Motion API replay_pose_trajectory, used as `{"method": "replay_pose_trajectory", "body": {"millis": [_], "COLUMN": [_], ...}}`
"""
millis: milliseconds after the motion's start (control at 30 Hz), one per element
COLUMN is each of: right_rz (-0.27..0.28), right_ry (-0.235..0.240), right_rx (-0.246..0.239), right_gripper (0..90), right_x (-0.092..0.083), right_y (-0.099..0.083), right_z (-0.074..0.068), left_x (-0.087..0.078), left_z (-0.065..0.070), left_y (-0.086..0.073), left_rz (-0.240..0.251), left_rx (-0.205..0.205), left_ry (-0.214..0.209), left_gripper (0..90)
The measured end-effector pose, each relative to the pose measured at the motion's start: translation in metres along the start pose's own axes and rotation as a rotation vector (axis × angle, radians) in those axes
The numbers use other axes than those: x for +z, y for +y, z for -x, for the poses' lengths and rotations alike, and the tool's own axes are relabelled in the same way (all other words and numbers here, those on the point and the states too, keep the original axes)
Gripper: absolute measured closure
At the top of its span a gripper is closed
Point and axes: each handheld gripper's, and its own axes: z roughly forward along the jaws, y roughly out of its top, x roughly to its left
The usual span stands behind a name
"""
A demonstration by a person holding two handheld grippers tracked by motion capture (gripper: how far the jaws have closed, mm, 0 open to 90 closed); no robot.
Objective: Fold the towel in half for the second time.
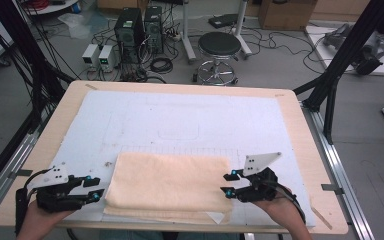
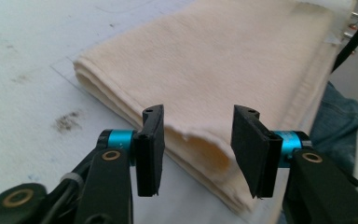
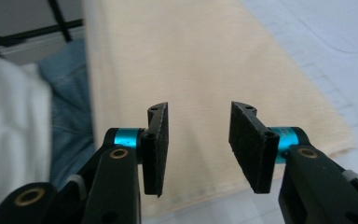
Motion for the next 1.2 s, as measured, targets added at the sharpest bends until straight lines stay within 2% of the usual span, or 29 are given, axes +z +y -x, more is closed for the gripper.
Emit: {"method": "replay_pose_trajectory", "body": {"millis": [67, 100, 233, 300, 467, 500, 567, 600, 667, 700, 733, 767, 833, 867, 900, 967, 1000, 1100, 1200], "right_rz": [-0.002, -0.002, -0.012, -0.015, -0.036, -0.04, -0.062, -0.075, -0.088, -0.085, -0.086, -0.08, -0.066, -0.063, -0.075, -0.083, -0.07, -0.032, -0.033], "right_ry": [-0.032, -0.062, -0.122, -0.142, -0.172, -0.157, -0.133, -0.126, -0.085, -0.059, -0.021, 0.002, 0.039, 0.032, 0.004, -0.048, -0.065, -0.116, -0.189], "right_rx": [0.025, 0.035, 0.084, 0.099, 0.15, 0.169, 0.195, 0.199, 0.24, 0.253, 0.27, 0.279, 0.266, 0.242, 0.225, 0.194, 0.186, 0.196, 0.186], "right_gripper": [52.6, 51.0, 46.6, 45.2, 41.1, 40.8, 39.4, 39.0, 41.4, 46.1, 52.8, 59.3, 77.9, 80.0, 80.8, 81.4, 81.6, 81.6, 81.6], "right_x": [0.006, 0.01, 0.021, 0.026, 0.038, 0.04, 0.047, 0.051, 0.056, 0.059, 0.06, 0.061, 0.06, 0.058, 0.056, 0.053, 0.05, 0.043, 0.042], "right_y": [-0.001, -0.001, -0.001, -0.001, -0.006, -0.007, -0.01, -0.012, -0.014, -0.016, -0.017, -0.017, -0.016, -0.014, -0.011, -0.003, 0.002, 0.017, 0.034], "right_z": [0.012, 0.019, 0.042, 0.052, 0.073, 0.077, 0.083, 0.086, 0.09, 0.092, 0.094, 0.094, 0.094, 0.093, 0.092, 0.092, 0.094, 0.11, 0.131], "left_x": [0.01, 0.014, 0.036, 0.048, 0.071, 0.075, 0.082, 0.085, 0.09, 0.09, 0.09, 0.09, 0.088, 0.088, 0.087, 0.088, 0.088, 0.093, 0.1], "left_z": [-0.007, -0.009, -0.027, -0.039, -0.062, -0.065, -0.07, -0.072, -0.076, -0.076, -0.076, -0.075, -0.074, -0.074, -0.075, -0.077, -0.079, -0.088, -0.1], "left_y": [0.007, 0.009, 0.022, 0.028, 0.033, 0.032, 0.029, 0.027, 0.024, 0.024, 0.024, 0.024, 0.026, 0.027, 0.028, 0.033, 0.035, 0.051, 0.073], "left_rz": [0.001, 0.0, -0.012, -0.034, -0.057, -0.064, -0.113, -0.126, -0.142, -0.137, -0.138, -0.136, -0.125, -0.111, -0.098, -0.074, -0.057, -0.005, 0.035], "left_rx": [-0.001, -0.001, -0.014, -0.033, -0.079, -0.082, -0.095, -0.105, -0.141, -0.151, -0.142, -0.143, -0.135, -0.146, -0.154, -0.161, -0.165, -0.18, -0.183], "left_ry": [0.018, 0.026, 0.069, 0.083, 0.134, 0.141, 0.134, 0.119, 0.071, 0.04, 0.034, 0.031, 0.024, 0.033, 0.049, 0.085, 0.11, 0.168, 0.219], "left_gripper": [51.1, 50.9, 46.3, 41.5, 37.5, 37.3, 37.3, 37.6, 40.7, 46.5, 53.7, 56.7, 72.8, 78.0, 80.0, 81.1, 81.4, 81.9, 81.8]}}
